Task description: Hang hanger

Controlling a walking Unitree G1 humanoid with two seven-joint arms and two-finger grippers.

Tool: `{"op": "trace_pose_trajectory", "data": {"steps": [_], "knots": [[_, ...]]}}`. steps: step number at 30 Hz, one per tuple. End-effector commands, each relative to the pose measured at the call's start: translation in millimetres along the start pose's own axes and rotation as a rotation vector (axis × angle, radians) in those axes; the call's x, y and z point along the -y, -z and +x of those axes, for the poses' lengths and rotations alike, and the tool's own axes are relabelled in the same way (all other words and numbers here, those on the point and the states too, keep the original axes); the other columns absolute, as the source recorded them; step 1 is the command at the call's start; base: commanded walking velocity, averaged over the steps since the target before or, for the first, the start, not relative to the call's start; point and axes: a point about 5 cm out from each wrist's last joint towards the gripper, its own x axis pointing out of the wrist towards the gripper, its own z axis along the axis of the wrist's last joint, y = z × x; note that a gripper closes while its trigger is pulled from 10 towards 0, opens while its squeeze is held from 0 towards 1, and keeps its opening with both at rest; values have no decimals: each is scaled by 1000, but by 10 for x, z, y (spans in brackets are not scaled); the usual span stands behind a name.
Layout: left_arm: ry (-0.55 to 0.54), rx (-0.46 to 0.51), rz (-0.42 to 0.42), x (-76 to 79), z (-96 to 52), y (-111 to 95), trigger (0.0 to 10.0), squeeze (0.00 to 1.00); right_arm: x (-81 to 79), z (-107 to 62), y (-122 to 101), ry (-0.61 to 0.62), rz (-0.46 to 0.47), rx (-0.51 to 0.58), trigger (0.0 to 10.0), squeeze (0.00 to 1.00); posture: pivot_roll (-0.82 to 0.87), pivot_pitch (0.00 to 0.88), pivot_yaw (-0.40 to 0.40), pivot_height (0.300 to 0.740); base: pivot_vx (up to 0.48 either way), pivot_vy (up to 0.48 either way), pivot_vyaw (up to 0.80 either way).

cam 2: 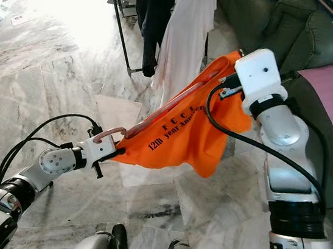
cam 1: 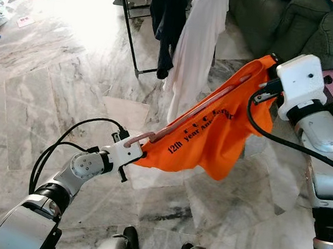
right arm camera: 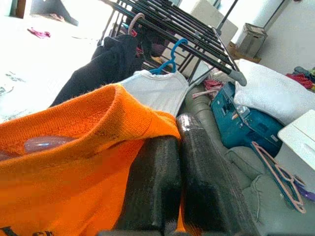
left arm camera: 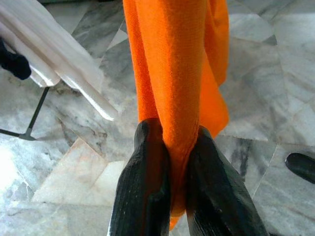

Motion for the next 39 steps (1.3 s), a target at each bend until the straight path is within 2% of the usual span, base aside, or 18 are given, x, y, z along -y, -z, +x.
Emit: {"op": "trace_pose_trajectory", "data": {"steps": [1,2,4,7,9,15,17,18,20,21,24,26,30,31,34,35,39], "knots": [[44,-124,-30,105,-127,269,0,0,173,5,-211,78,-31,88,0,0,-148,232,64,740,0,0,0],[37,-153,-46,105,-167,330,0,0,249,-24,-188,104,-36,76,0,0,-150,234,65,740,0,0,0],[32,-173,-52,106,-189,366,0,0,292,-40,-183,122,-37,71,0,0,-150,234,65,740,0,0,0],[29,-190,-57,109,-206,395,0,0,317,-49,-180,133,-38,68,0,0,-150,233,66,740,0,0,0],[37,-236,-60,120,-232,452,0,0,332,-59,-185,137,-42,67,0,0,-151,234,69,740,0,0,0],[54,-246,-49,119,-200,427,0,0,210,-22,-208,88,-40,80,0,0,-150,233,73,740,0,0,0],[66,-229,-41,116,-141,361,0,0,71,30,-237,42,-17,95,0,0,-150,231,75,740,0,0,0],[66,-229,-41,116,-141,361,0,0,71,30,-237,42,-17,95,0,0,-150,231,75,740,0,0,0],[75,-210,-40,120,-80,294,0,0,-86,74,-278,-19,7,116,0,0,-149,231,76,740,0,0,0],[75,-210,-40,120,-80,294,0,0,-86,74,-278,-19,7,116,0,0,-149,231,76,740,0,0,0],[100,-184,-26,143,-9,211,0,0,-241,102,-304,-82,44,128,0,0,-148,231,76,740,0,0,0],[111,-160,-21,155,49,138,0,0,-368,102,-294,-138,67,126,0,0,-149,230,75,740,0,0,0],[126,-129,-18,171,116,49,0,0,-522,90,-270,-195,98,116,0,0,-150,231,74,740,0,0,0],[133,-109,-19,182,157,-8,0,0,-609,82,-255,-225,116,109,0,0,-150,231,74,740,0,0,0],[136,-95,-19,189,186,-49,0,0,-679,73,-249,-250,130,106,0,0,-151,232,74,740,0,0,0],[140,-76,-24,196,214,-93,0,0,-754,65,-248,-278,142,104,0,0,-150,233,75,740,0,0,0],[140,-49,-28,199,264,-173,0,0,-894,30,-209,-346,139,77,0,0,-148,235,74,740,0,0,0]]}}
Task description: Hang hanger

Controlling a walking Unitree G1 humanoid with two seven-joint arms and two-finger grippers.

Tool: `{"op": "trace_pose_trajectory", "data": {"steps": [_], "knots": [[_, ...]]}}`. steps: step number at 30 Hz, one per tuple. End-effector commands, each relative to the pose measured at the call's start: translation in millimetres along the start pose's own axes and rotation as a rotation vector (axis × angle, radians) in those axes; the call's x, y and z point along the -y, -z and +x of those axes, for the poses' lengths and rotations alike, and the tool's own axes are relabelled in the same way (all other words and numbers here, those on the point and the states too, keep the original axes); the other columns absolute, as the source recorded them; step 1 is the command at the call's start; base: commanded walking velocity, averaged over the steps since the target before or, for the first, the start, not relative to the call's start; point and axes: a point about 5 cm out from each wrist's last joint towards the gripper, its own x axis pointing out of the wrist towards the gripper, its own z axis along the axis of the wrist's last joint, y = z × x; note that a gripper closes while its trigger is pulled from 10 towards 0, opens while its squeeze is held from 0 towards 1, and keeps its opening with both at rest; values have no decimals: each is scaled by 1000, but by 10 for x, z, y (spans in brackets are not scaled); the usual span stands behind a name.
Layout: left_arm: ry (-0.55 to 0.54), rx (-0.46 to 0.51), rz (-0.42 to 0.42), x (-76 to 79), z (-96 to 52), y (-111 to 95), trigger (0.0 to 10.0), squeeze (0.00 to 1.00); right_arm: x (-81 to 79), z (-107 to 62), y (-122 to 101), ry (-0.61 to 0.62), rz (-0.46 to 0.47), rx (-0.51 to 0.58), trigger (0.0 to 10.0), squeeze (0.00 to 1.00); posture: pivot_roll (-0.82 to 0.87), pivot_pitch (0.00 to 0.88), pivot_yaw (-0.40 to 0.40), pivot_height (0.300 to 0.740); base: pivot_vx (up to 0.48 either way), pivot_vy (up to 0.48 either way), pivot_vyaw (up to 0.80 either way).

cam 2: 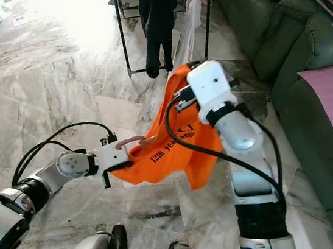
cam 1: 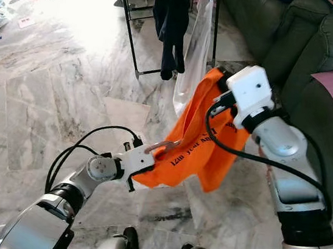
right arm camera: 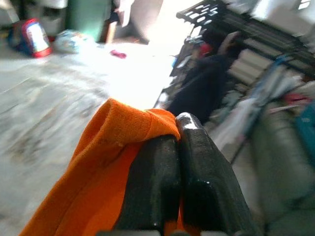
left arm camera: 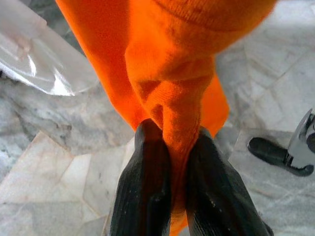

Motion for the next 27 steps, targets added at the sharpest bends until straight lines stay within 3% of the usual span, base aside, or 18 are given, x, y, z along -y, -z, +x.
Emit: {"op": "trace_pose_trajectory", "data": {"steps": [1,4,5,6,7,11,12,13,14,19,27], "knots": [[-1,19,13,-45,2,-59,0,0,-100,1,-62,-54,-6,20,0,0,-147,235,73,740,0,0,0],[-17,46,25,-78,12,-123,0,0,-169,-28,22,-114,4,-27,0,0,-147,235,73,740,0,0,0],[-21,66,26,-101,22,-175,0,0,-237,-78,130,-166,-25,-82,8471,0,-147,235,73,740,0,0,0],[-20,69,28,-105,24,-185,0,0,-251,-86,156,-178,-31,-97,8471,0,-144,234,72,740,0,0,0],[-19,75,31,-111,26,-201,0,0,-267,-109,214,-192,-66,-125,10000,0,-142,234,72,740,0,0,0],[-20,77,37,-119,26,-210,0,0,-244,-173,356,-193,-128,-195,10000,0,-142,234,72,740,0,0,0],[-21,77,38,-123,23,-209,0,0,-224,-192,377,-185,-134,-203,10000,129,-142,235,73,740,0,0,0],[-21,74,42,-127,18,-204,0,0,-193,-214,398,-172,-137,-212,10000,957,-142,234,73,740,0,0,0],[-22,71,46,-131,14,-199,0,0,-168,-236,420,-166,-142,-224,10000,1000,-143,234,74,740,0,0,0],[-17,65,72,-141,-12,-177,0,0,-47,-384,528,-166,-205,-288,10000,1000,-145,235,75,740,0,0,0],[52,98,119,-82,-27,-184,0,0,125,-456,541,-113,-251,-294,10000,1000,-148,235,76,740,0,0,0]]}}
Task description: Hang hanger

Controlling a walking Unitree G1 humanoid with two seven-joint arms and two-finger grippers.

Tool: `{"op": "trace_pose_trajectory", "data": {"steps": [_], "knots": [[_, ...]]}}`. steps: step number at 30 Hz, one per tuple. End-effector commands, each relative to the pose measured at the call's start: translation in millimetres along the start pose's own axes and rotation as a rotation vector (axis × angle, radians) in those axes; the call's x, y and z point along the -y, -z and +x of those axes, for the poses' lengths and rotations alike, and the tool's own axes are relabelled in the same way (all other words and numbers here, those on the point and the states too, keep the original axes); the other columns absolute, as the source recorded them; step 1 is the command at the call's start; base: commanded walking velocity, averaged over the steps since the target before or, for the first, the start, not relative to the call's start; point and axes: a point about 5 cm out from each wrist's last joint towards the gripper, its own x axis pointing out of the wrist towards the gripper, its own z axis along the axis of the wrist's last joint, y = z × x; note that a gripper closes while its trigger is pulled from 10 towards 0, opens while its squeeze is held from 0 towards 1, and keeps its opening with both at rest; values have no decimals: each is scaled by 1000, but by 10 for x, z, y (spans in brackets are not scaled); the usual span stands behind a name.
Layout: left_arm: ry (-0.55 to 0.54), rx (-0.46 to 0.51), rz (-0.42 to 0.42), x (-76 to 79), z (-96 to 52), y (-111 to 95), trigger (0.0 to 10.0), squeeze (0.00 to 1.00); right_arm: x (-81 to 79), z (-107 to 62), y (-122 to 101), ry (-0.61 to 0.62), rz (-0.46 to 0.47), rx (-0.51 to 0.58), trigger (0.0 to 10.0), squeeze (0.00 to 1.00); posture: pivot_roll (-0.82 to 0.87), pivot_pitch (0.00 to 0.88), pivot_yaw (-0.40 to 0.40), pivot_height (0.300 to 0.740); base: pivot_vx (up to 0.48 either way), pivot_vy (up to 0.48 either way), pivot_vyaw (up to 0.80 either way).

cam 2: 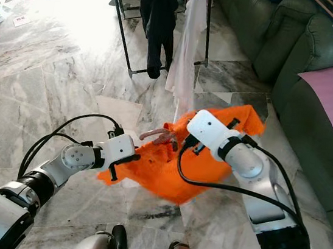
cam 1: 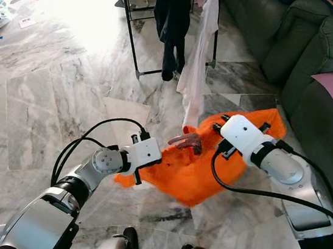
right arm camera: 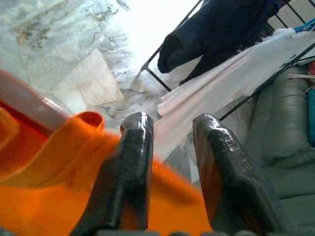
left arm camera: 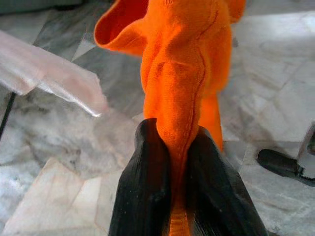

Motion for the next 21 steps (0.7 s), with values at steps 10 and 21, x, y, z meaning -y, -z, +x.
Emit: {"op": "trace_pose_trajectory", "data": {"steps": [10,21], "knots": [[148,41,60,115,-41,6,0,0,160,-116,-13,33,-28,40,10000,1000,-153,238,75,740,0,0,0],[145,23,112,-39,-88,-44,0,0,238,-438,-38,-136,7,82,10000,1000,-161,235,83,740,0,0,0]]}}
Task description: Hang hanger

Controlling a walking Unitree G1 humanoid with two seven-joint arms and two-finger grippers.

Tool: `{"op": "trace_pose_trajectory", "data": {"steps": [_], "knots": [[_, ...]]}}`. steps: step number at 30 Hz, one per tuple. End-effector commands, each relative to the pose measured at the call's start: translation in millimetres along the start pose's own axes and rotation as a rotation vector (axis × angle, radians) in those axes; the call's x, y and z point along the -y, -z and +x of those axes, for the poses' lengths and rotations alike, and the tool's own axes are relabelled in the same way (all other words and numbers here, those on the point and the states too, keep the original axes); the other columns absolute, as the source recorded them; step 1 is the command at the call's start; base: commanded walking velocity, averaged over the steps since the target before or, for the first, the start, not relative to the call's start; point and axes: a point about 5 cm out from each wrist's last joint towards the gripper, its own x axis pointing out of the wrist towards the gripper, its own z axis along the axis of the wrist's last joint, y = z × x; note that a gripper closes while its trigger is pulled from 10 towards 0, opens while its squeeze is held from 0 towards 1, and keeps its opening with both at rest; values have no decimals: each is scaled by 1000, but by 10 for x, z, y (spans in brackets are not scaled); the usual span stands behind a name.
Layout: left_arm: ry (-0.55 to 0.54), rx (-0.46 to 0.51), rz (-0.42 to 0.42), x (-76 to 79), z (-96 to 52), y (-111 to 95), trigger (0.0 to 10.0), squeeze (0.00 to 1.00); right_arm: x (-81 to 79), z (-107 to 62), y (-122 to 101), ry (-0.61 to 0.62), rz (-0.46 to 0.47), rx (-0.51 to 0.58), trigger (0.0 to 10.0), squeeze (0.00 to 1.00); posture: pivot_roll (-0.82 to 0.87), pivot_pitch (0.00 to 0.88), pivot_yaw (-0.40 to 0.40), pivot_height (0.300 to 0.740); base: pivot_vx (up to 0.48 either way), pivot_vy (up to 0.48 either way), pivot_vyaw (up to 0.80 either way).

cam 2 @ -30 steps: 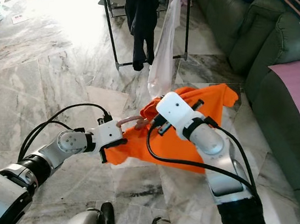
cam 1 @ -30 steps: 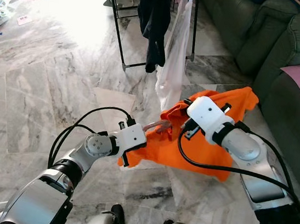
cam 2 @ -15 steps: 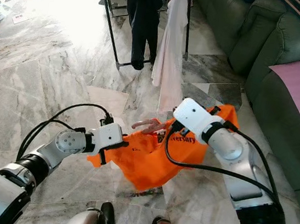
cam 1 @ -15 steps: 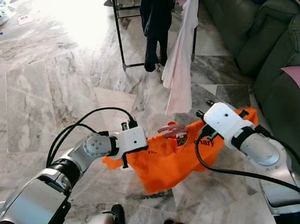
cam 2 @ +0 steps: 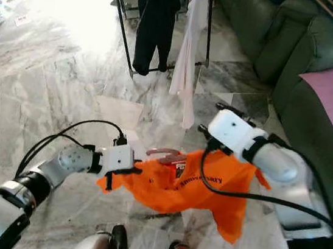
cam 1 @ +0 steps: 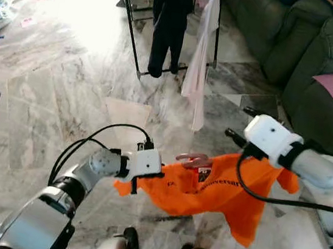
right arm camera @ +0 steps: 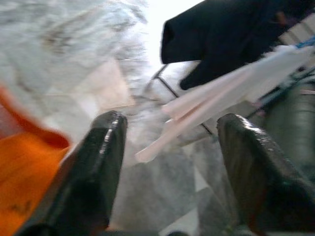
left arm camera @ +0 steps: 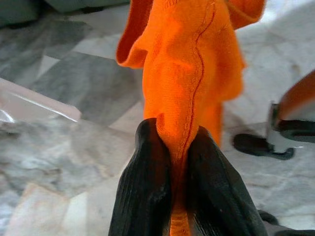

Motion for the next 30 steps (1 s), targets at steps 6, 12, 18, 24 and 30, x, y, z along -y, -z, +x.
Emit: {"op": "trace_pose_trajectory", "data": {"steps": [6,12,18,24,30], "knots": [[-41,15,43,-76,-32,-41,0,0,-53,-184,-64,-129,91,40,10000,1000,-161,239,84,740,0,0,0],[-36,47,68,-60,-14,-83,0,0,-65,-327,-34,-228,200,51,10000,1000,-163,240,84,740,0,0,0],[16,84,118,-33,-7,-141,0,0,-129,-409,105,-361,176,-13,10000,1000,-161,243,81,740,0,0,0],[52,105,159,-9,-8,-171,0,0,-124,-410,149,-416,163,-35,10000,827,-160,244,81,740,0,0,0],[87,116,196,21,2,-197,0,0,-196,-364,232,-489,164,-61,10000,0,-158,245,85,740,0,0,0]]}}
